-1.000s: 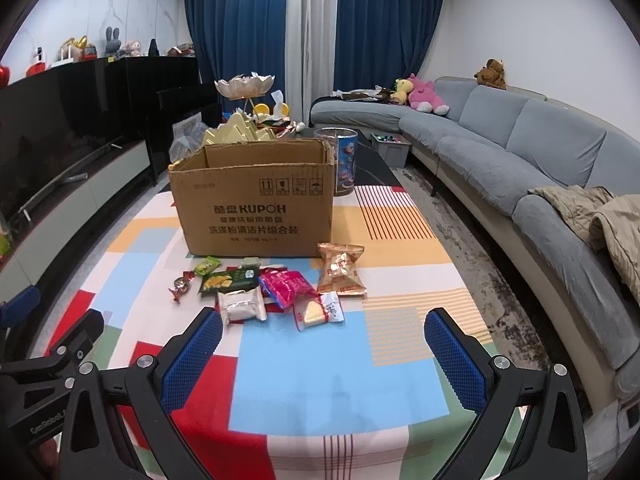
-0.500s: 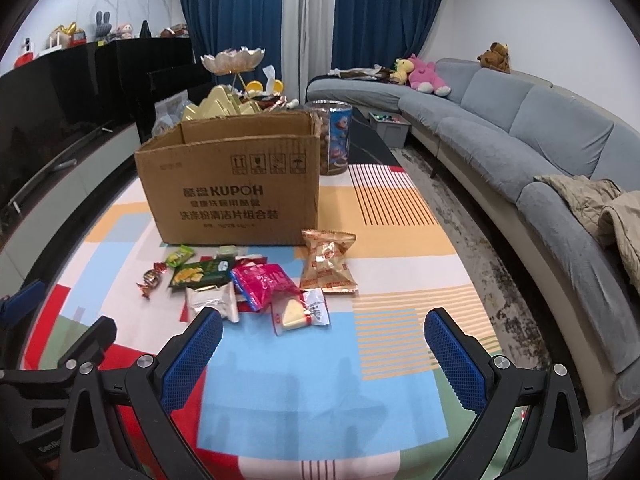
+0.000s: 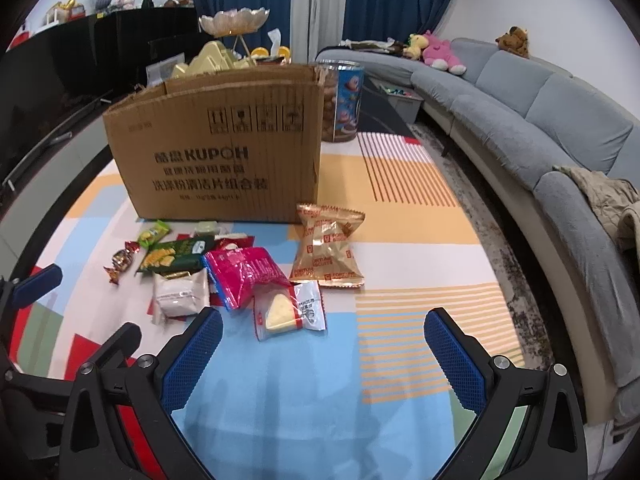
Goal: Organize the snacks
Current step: 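Move the left gripper to the white pastry while the right approaches the cheese-wedge packet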
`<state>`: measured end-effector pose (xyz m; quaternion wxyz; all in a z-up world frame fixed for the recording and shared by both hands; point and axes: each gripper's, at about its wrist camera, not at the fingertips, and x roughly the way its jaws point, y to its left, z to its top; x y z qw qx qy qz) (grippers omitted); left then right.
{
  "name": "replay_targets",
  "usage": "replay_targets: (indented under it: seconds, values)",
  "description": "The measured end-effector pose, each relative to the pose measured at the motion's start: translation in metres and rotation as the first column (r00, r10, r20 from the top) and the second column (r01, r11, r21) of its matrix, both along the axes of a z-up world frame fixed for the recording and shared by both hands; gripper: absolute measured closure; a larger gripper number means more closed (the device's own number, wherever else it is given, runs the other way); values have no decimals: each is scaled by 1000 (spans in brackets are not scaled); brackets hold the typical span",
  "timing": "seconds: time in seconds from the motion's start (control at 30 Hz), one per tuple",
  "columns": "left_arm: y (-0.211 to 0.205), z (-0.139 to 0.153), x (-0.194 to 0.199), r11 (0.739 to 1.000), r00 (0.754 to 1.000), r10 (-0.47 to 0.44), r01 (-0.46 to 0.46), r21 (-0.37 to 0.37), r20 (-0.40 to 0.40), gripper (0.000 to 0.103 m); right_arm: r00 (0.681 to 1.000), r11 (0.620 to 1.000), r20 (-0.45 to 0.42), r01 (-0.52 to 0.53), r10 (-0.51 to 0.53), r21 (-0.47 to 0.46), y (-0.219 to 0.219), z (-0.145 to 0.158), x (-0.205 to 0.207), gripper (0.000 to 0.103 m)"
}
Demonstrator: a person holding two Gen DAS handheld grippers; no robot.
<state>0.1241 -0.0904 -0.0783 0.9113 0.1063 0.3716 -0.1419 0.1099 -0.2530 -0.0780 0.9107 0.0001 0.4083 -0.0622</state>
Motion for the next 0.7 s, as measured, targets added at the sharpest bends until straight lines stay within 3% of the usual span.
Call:
replay_targets:
  seconds: [0.7]
  values:
    - [-30, -41, 35, 996, 994, -84, 87, 37, -67, 3, 992, 999, -118, -51, 52, 16, -4, -47, 48, 2]
